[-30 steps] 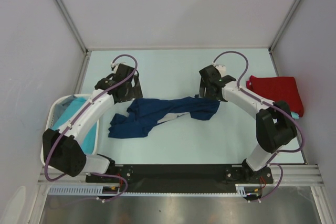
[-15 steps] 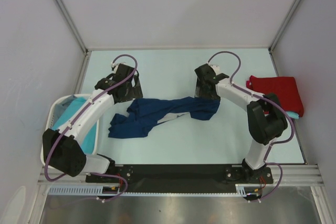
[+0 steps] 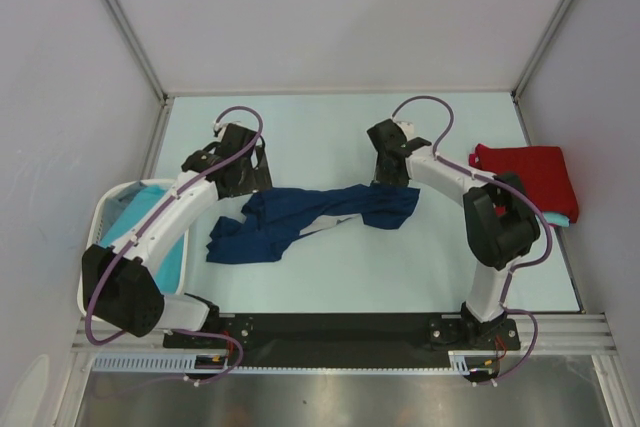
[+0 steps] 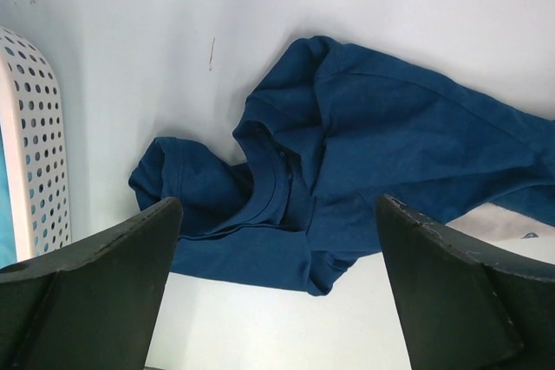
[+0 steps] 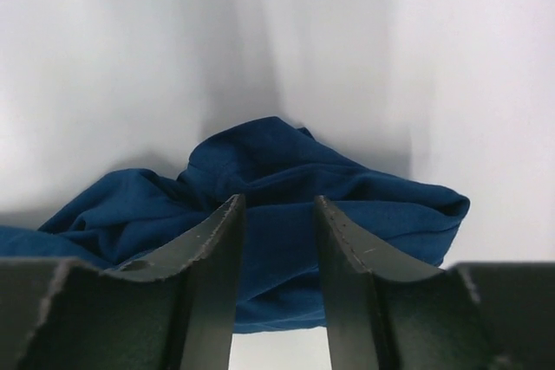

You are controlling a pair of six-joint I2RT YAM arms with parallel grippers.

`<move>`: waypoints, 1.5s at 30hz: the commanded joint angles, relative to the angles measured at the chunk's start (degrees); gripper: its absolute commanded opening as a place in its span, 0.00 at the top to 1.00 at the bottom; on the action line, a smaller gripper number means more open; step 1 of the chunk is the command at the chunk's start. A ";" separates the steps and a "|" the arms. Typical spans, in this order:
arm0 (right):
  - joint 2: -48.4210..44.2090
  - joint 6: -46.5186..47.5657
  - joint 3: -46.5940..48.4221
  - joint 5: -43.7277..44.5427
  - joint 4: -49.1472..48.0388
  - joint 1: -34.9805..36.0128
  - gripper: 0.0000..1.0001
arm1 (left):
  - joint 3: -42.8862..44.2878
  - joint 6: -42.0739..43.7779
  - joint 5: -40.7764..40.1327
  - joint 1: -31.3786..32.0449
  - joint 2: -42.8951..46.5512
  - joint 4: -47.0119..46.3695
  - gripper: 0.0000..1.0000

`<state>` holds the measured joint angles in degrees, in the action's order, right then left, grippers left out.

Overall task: Fold and stack the t-shirts
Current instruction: Flatten out the tshirt

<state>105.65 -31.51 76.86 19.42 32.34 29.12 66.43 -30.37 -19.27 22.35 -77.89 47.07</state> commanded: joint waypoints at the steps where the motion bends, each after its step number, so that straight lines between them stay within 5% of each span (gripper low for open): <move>1: -4.57 0.04 0.40 1.76 0.18 0.58 0.65 | -0.08 0.84 -0.07 -0.38 1.34 -1.19 0.02; 6: -7.99 0.22 -0.83 2.82 1.23 0.76 0.75 | 0.27 0.49 0.90 -0.38 0.55 -1.28 0.02; 9: -8.70 -0.13 -0.75 2.55 2.73 0.85 0.54 | 0.36 0.40 1.34 -0.38 0.45 -1.63 0.02; 10: -9.75 -0.57 -0.83 2.64 3.17 1.02 0.37 | 0.36 0.40 1.34 -0.38 0.46 -1.54 0.02; 14: -13.62 -1.27 -3.90 2.46 4.75 2.68 0.17 | -0.16 0.84 0.99 -0.38 0.37 -1.80 0.02; 23: -18.63 -4.61 -15.77 0.97 3.09 5.41 0.21 | -3.06 0.14 3.09 -0.38 -1.91 -1.89 0.02; 36: -19.25 -3.04 -14.11 1.76 3.70 5.94 0.21 | -4.74 -1.01 7.93 -0.29 -8.42 -3.65 0.06; 45: -19.25 -2.42 -14.54 1.94 3.79 5.86 0.21 | -4.03 -2.24 9.51 -0.38 -13.69 -3.65 0.21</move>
<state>88.68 -34.46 60.71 20.10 36.16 34.68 61.10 -31.51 -11.25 22.33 -91.13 44.66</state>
